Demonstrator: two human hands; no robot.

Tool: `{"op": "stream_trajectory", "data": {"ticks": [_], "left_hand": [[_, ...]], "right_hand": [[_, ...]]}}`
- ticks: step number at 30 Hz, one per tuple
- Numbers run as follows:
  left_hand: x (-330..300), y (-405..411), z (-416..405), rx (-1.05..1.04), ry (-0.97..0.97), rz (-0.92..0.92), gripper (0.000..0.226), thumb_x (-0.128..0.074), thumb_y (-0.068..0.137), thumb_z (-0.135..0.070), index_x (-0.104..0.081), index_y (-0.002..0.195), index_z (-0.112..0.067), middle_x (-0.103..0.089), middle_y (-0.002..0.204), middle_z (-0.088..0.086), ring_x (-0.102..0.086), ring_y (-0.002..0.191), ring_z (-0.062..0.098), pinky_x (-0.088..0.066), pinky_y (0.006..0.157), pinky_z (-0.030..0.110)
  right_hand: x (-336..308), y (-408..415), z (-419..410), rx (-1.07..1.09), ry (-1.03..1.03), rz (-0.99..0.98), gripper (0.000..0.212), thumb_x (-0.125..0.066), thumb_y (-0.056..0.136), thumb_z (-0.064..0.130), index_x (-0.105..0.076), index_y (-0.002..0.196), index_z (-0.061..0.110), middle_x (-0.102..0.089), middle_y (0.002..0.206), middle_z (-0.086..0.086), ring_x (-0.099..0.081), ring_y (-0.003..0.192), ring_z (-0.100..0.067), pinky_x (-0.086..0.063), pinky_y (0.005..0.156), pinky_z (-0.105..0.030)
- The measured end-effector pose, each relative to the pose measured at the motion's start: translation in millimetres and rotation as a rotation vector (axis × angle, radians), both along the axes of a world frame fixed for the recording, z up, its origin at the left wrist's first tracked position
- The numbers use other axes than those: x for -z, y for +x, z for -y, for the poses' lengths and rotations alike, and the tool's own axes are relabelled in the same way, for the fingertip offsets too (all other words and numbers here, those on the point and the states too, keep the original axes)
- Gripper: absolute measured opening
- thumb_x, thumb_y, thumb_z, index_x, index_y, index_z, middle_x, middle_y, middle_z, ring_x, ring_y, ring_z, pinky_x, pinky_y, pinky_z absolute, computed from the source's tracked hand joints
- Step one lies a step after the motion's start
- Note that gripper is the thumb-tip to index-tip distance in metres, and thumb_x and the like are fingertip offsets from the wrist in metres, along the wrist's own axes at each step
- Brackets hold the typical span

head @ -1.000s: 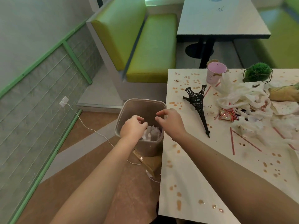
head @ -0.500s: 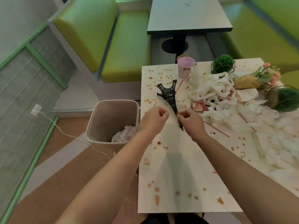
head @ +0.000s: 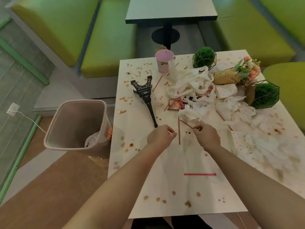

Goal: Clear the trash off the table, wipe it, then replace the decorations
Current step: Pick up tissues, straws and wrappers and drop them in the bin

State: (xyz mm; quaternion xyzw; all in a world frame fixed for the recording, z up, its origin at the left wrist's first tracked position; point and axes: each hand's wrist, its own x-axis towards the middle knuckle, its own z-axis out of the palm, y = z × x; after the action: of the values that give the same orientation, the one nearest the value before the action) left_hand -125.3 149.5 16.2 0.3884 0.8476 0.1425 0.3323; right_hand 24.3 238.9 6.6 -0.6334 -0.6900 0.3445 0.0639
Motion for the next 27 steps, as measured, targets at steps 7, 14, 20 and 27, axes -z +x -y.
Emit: {"op": "stream_trajectory", "data": {"ticks": [7,14,20,27], "left_hand": [[29,30,-18,-0.05,-0.13,-0.036,0.029,-0.059,0.091,-0.051,-0.066,0.104,-0.026,-0.069,0.099,-0.007,-0.064,0.089,0.015,-0.044,0.066,0.027],[36,34,-34,-0.222,-0.235,-0.05,0.03,-0.072,0.08,-0.053,-0.076,0.087,-0.024,-0.068,0.078,-0.008,-0.058,0.067,0.012,-0.036,0.05,0.023],[34,34,-39,-0.285,-0.261,0.025,0.036,-0.076,0.075,-0.052,-0.072,0.092,-0.02,-0.069,0.084,-0.004,-0.065,0.075,0.015,-0.042,0.055,0.024],[36,39,-33,-0.262,-0.185,0.079,0.019,-0.068,0.085,-0.036,-0.076,0.083,-0.018,-0.071,0.081,-0.003,-0.067,0.077,0.017,-0.05,0.065,0.026]], "right_hand": [[16,21,-22,-0.088,-0.067,0.132,0.015,-0.049,0.094,0.027,-0.061,0.096,0.035,-0.071,0.072,0.007,-0.066,0.057,-0.016,-0.052,0.063,-0.029],[24,25,-38,-0.145,-0.148,0.16,0.021,-0.055,0.092,0.027,-0.071,0.079,0.027,-0.071,0.067,0.008,-0.066,0.063,-0.012,-0.047,0.06,-0.026],[23,23,-44,-0.167,-0.201,0.15,0.018,-0.065,0.085,0.026,-0.071,0.07,0.021,-0.072,0.072,0.002,-0.067,0.07,-0.014,-0.044,0.061,-0.027],[23,21,-41,-0.148,-0.113,0.196,0.012,-0.066,0.081,0.022,-0.075,0.081,0.015,-0.074,0.082,0.001,-0.067,0.071,-0.015,-0.047,0.061,-0.028]]}}
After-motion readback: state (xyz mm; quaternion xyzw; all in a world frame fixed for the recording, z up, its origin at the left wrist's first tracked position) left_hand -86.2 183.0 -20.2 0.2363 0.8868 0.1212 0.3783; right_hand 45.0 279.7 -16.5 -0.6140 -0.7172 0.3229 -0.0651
